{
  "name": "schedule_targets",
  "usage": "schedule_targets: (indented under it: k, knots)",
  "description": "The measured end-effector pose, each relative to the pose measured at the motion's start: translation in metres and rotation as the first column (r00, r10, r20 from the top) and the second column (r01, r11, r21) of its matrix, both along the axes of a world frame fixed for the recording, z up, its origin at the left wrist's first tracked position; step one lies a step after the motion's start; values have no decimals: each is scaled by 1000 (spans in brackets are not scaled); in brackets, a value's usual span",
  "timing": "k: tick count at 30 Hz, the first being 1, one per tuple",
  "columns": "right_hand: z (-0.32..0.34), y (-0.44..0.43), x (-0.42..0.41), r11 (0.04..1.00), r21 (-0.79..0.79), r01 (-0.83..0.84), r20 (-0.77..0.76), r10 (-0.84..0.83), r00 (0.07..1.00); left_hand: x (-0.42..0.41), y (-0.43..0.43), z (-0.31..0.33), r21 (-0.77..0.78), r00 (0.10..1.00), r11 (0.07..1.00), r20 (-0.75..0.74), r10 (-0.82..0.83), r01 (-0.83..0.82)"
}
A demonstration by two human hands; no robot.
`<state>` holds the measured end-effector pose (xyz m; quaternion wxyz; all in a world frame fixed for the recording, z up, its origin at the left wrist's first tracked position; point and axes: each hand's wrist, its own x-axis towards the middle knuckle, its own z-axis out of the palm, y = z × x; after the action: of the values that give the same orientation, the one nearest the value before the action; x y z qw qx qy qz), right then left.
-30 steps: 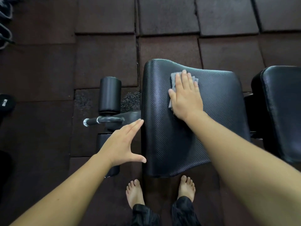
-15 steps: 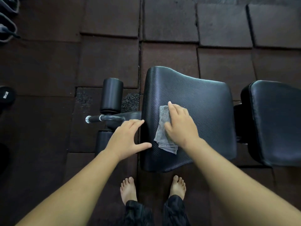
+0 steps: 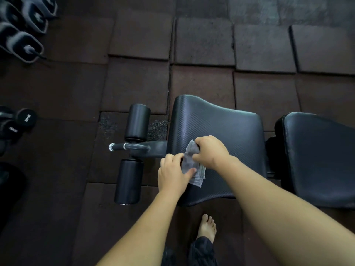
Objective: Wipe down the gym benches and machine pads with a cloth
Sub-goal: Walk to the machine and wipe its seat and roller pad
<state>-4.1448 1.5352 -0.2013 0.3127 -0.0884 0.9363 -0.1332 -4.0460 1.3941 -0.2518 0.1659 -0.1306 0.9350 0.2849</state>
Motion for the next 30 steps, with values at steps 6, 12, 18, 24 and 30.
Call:
schedule_targets:
  k: [6,12,18,24,30]
  knots:
    - [72,19,9,996,-24,-89,-70,87,994,-7,11,70,292,983,941,115,144,-172]
    - [174,28,32,984,-174,-45,-113,26,993,-5,23,182,364,954,882,94,285,-299]
    - [237,39,60,932,-361,-33,-146,-22,989,3,39,263,670,822,511,284,493,-538]
    - [260,45,87,886,-443,-141,-165,74,983,11,33,325,755,737,146,546,398,-639]
    - [297,29,80,861,-468,-197,-369,12,929,30,5,361,716,903,552,305,303,-427]
